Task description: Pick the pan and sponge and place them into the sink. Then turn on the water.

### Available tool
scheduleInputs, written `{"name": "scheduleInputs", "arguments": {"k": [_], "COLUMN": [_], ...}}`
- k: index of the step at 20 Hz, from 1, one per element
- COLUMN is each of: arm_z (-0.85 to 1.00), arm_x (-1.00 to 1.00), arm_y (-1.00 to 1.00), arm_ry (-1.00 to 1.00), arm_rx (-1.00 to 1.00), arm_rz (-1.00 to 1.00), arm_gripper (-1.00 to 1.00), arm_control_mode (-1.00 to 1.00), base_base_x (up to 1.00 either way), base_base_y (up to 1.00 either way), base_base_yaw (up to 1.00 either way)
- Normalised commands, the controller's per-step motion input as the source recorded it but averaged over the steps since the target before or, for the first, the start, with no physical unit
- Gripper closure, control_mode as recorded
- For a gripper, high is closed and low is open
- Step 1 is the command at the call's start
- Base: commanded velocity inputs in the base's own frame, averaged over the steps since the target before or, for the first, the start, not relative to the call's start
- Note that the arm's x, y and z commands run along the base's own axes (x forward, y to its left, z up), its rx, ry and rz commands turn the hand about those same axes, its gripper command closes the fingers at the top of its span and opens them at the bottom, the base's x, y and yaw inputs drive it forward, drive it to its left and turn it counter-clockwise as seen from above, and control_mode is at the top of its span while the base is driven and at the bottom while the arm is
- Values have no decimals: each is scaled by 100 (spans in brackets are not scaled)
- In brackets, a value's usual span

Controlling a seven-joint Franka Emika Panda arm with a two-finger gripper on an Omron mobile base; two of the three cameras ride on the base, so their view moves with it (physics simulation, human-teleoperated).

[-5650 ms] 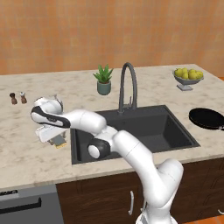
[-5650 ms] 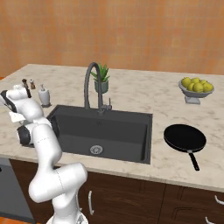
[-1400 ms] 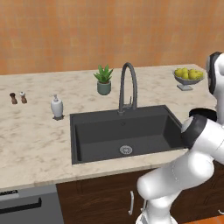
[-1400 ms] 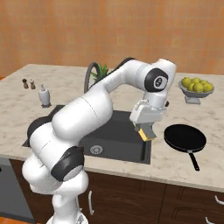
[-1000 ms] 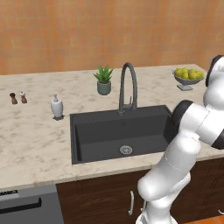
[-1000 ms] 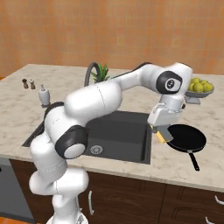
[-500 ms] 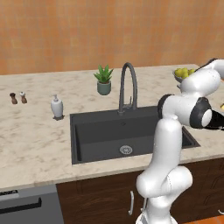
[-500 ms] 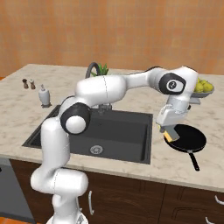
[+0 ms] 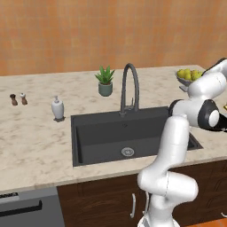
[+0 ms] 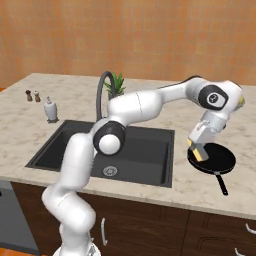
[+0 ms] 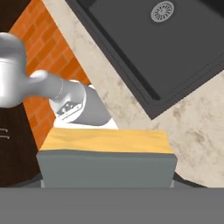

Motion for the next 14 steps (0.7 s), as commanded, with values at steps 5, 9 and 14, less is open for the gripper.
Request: {"name": "scheduleInputs", "arguments": {"k": [5,9,14], "arm_z": [-11,-24,-28], "arm_x": [0,1,0], "arm_y": [-2,1,20], "arm_ry": [0,0,0], "arm_rx": [9,9,5], "arm_rz": [0,0,0], "arm_gripper": [100,100,100], "arm_control_mode": [-100,-100,-100], "base_base_x": [0,0,0], "base_base_y": [0,0,0], "base_base_yaw": [0,0,0]}}
